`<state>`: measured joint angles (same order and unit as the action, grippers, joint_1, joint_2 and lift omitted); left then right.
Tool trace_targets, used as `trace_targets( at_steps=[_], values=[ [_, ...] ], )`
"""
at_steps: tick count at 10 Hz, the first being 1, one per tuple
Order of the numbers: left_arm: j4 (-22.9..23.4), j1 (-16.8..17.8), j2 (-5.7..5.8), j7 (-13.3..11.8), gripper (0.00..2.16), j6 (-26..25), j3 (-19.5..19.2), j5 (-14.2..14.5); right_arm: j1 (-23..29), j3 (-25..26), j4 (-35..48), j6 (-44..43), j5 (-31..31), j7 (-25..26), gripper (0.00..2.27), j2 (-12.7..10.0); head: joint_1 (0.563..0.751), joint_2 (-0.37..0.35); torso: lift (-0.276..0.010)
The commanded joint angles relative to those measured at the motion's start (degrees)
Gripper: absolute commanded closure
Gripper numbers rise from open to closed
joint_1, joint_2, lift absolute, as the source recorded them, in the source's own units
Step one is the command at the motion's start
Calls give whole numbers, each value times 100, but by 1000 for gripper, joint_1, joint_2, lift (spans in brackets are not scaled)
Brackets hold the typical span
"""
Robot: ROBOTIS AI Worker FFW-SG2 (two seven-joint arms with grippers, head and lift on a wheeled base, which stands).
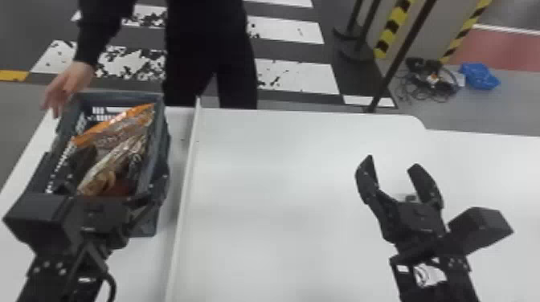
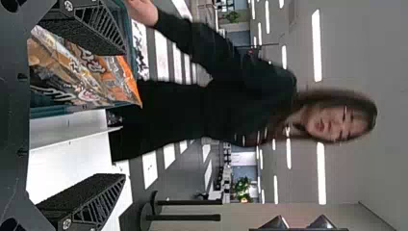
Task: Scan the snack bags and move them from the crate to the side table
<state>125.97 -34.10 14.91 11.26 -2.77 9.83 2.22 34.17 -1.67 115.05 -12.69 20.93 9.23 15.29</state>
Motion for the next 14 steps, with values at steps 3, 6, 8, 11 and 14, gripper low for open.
trace_targets(
  at_steps=[3,6,8,11,14],
  values=[
    [191,-79,100,-151,100,-475,-351,147,-7,-9,-62,0,-37,0,70,-70,695,-111,-87],
    [420,-308,109,-784,107,-1090,-1001,296,-7,0,-132,-18,-37,9,70,-70,695,-89,-87],
    [402,-387,109,-1179,110,-1090,-1361,437,-16,-18,-159,-88,-37,0,70,-70,695,-63,-87],
    [323,-290,82,-1619,151,-1336,-1519,604,11,-70,-159,-211,-37,0,70,-70,695,-32,-87],
    [200,-114,91,-1777,211,-1635,-1572,630,28,-79,-159,-264,-37,0,70,-70,695,-27,-87]
  ],
)
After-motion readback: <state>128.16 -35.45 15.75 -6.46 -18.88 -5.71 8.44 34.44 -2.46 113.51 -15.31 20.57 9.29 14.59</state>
